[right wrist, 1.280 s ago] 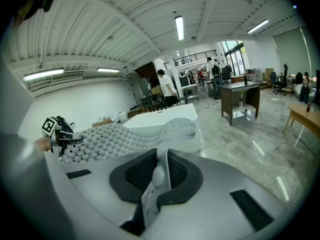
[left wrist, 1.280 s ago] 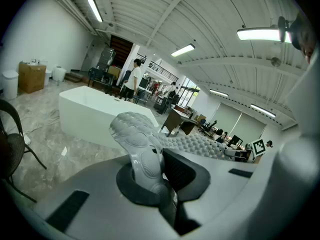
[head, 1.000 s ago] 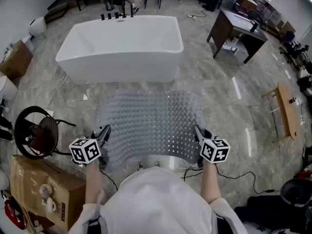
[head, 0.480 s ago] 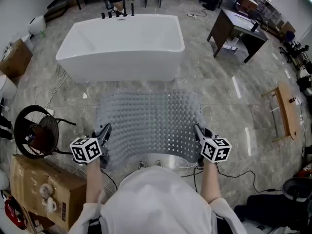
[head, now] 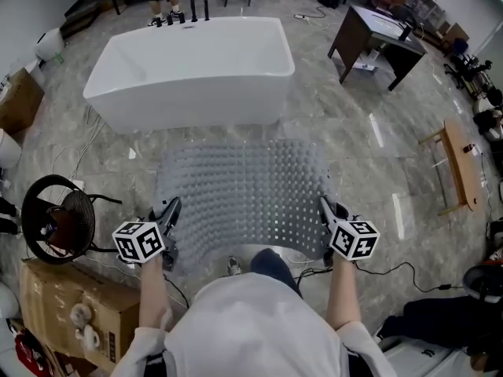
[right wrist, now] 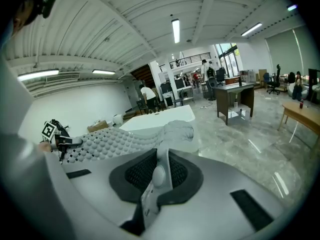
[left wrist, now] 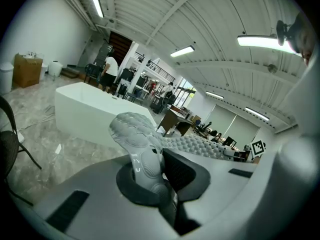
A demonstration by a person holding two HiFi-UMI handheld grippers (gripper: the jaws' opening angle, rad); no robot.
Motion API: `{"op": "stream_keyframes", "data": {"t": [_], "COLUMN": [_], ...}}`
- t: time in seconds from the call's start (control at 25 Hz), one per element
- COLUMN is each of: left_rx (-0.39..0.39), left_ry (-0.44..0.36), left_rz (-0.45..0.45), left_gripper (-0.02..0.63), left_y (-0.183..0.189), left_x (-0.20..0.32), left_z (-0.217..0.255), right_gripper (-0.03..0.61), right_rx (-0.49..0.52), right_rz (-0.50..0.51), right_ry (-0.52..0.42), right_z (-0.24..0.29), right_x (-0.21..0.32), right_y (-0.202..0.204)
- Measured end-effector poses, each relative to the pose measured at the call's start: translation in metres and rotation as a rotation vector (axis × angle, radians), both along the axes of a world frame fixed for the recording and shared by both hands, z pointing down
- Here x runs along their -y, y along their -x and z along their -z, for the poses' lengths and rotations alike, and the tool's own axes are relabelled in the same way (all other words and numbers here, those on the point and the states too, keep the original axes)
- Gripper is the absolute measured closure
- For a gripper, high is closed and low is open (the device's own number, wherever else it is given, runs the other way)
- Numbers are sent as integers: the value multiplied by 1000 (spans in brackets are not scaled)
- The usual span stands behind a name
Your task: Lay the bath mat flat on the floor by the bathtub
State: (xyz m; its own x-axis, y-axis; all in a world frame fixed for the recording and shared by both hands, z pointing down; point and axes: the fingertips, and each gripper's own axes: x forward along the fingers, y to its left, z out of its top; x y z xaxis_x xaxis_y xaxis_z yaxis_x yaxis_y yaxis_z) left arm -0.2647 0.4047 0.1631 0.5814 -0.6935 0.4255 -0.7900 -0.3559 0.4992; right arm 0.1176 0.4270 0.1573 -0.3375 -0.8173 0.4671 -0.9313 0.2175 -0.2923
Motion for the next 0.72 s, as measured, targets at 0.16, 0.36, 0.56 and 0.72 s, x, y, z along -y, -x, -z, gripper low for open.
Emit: {"op": "stream_keyframes", "data": {"t": [0.16,0.36,0.56,0.72], "left_rx": [-9,-4,12,21], "left_ry": [2,6,16,18], "left_rz": [1,26,65,95], "left_gripper": [571,571,571,571], "left_y": [0,-6,-16,-34], "left_x": [6,15,36,55], "left_z": [-2,-3,-6,-7], "right_gripper": [543,542,543,543], "right_rx": [-3,5,31,46], "right_rz": [-7,2,33,61], "right_ry": [-6,0,8,11], "right_z": [2,0,-7,-9], "right_x": [4,20,52,81], "right_y": [0,-10,-19,-36]}}
